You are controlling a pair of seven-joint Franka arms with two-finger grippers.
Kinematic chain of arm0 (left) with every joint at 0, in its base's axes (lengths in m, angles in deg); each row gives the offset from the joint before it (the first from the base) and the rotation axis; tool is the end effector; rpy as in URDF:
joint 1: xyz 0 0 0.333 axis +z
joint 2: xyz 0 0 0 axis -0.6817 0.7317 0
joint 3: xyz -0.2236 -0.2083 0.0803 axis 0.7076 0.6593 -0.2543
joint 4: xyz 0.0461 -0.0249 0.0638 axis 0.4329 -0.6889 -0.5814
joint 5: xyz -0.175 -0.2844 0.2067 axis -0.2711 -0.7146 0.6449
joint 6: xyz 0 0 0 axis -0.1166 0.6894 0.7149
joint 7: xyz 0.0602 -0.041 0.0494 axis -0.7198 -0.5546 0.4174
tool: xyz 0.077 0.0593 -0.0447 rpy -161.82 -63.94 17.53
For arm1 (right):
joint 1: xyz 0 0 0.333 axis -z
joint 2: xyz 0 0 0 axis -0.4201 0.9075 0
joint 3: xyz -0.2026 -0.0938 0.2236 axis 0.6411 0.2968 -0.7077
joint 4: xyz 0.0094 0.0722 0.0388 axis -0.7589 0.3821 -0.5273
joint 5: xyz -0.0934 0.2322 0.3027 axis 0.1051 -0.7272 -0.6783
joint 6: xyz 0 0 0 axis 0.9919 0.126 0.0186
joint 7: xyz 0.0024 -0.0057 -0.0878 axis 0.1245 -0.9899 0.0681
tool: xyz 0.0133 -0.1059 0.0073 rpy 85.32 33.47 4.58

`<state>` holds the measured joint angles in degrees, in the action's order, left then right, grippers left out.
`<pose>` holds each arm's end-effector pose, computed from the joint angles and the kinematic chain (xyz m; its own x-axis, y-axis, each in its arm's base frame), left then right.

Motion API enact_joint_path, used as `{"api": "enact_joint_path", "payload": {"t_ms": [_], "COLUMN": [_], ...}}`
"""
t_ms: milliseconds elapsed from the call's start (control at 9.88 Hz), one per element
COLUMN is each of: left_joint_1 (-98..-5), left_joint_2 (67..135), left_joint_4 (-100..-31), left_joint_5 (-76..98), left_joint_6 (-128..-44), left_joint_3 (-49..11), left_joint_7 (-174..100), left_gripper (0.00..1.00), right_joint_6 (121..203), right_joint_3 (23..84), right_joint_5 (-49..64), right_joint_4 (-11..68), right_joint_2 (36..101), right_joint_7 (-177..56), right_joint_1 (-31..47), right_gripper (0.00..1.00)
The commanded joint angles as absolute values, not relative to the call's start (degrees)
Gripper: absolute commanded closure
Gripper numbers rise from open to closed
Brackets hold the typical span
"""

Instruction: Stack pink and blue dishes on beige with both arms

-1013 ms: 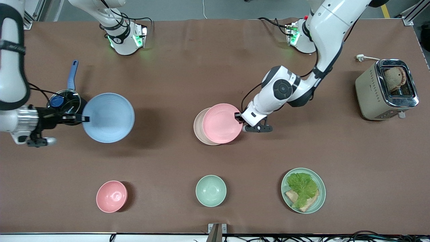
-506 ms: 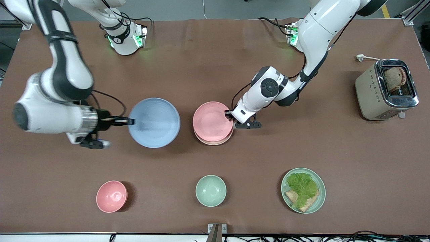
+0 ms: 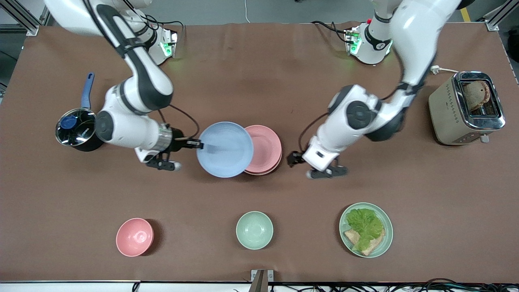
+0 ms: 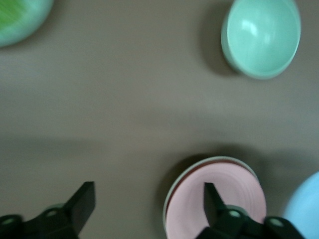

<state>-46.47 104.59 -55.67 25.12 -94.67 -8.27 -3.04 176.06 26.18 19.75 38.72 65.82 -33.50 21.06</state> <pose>0.6196 -0.3234 0.3911 0.9853 0.1686 0.0279 0.1582 -0.9618 0.2232 0.5630 0.2708 0.3246 0.9570 -0.1771 -0.2298 -0.2567 -0.8860 -0.3861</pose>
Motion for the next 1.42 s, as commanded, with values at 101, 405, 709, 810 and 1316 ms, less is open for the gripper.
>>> {"api": "enact_joint_path", "payload": {"t_ms": [101,405,709,810,1316], "left_joint_1": [-42.1,-36.7,-38.2,-41.4,-48.2], "left_joint_2": [98.9,89.1,79.1,75.7,71.1], "left_joint_4": [-46.6,-46.6,-50.5,-52.9,-58.1], "left_joint_5": [32.4,32.7,27.4,25.3,21.6], "left_joint_6": [-78.8,-69.6,-63.7,-61.4,-57.8], "left_joint_3": [-8.6,-8.2,-16.9,-22.7,-32.6], "left_joint_7": [-5.3,-17.6,-31.4,-35.0,-35.8], "left_gripper": [0.00,0.00,0.00,0.00,0.00], "right_joint_6": [188.9,194.9,196.6,196.7,196.2], "right_joint_3": [23.3,23.4,23.4,23.4,23.4], "right_joint_5": [20.3,22.2,22.5,22.9,23.7], "right_joint_4": [43.6,47.0,47.1,47.1,46.1], "right_joint_2": [68.3,70.7,72.3,72.5,72.6], "right_joint_7": [-26.6,-25.8,-25.8,-25.8,-26.0], "right_joint_1": [15.5,13.8,13.3,13.3,14.1], "right_gripper": [0.99,0.98,0.96,0.93,0.39]}}
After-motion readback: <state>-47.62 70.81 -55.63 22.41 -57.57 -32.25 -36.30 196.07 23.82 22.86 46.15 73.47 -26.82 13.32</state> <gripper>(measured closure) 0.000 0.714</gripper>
